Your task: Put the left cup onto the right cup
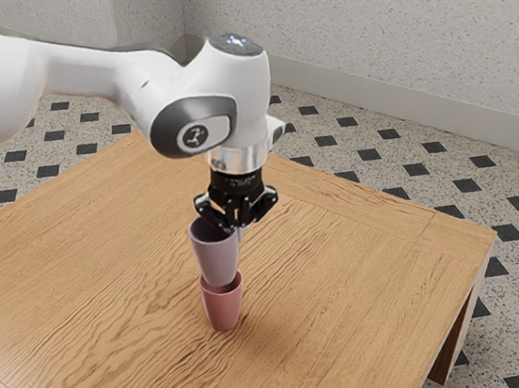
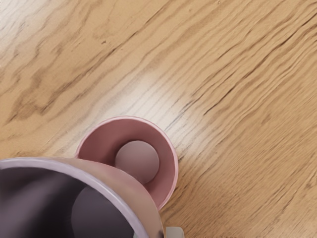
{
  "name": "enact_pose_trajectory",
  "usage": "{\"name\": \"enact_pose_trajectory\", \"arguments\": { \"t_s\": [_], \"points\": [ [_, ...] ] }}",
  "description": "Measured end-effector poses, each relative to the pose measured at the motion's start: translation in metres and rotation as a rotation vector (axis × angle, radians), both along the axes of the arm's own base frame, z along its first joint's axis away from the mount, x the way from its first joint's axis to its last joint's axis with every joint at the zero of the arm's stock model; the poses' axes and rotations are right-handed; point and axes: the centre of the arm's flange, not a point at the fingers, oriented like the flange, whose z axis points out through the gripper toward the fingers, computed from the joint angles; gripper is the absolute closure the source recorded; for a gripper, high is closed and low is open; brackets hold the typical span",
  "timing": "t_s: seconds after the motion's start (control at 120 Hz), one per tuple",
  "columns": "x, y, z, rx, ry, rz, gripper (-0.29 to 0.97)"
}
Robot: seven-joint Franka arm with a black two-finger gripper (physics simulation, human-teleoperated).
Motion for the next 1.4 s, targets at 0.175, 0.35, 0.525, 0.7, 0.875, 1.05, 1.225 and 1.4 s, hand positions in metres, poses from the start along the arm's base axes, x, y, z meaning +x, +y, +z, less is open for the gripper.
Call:
{"name": "enact_pose_trajectory", "arguments": {
  "t_s": [0.175, 0.35, 0.525, 0.7, 0.875, 1.05, 1.225, 1.4],
  "points": [
    [-0.001, 0.003, -0.006, -0.002, 0.009, 0.018, 0.79],
    [-0.001, 0.005, -0.009, -0.008, 0.008, 0.032, 0.79],
    [-0.001, 0.007, -0.01, -0.011, 0.005, 0.039, 0.79],
    [-0.001, 0.007, -0.012, -0.012, 0.006, 0.044, 0.79],
    [0.0, 0.01, -0.013, -0.013, 0.003, 0.049, 0.79],
    [0.008, 0.022, -0.017, -0.014, 0.001, 0.063, 0.79],
    [0.013, 0.02, -0.021, -0.016, 0.001, 0.051, 0.79],
    [0.016, 0.02, -0.022, -0.019, -0.004, 0.043, 0.79]
  ]
}}
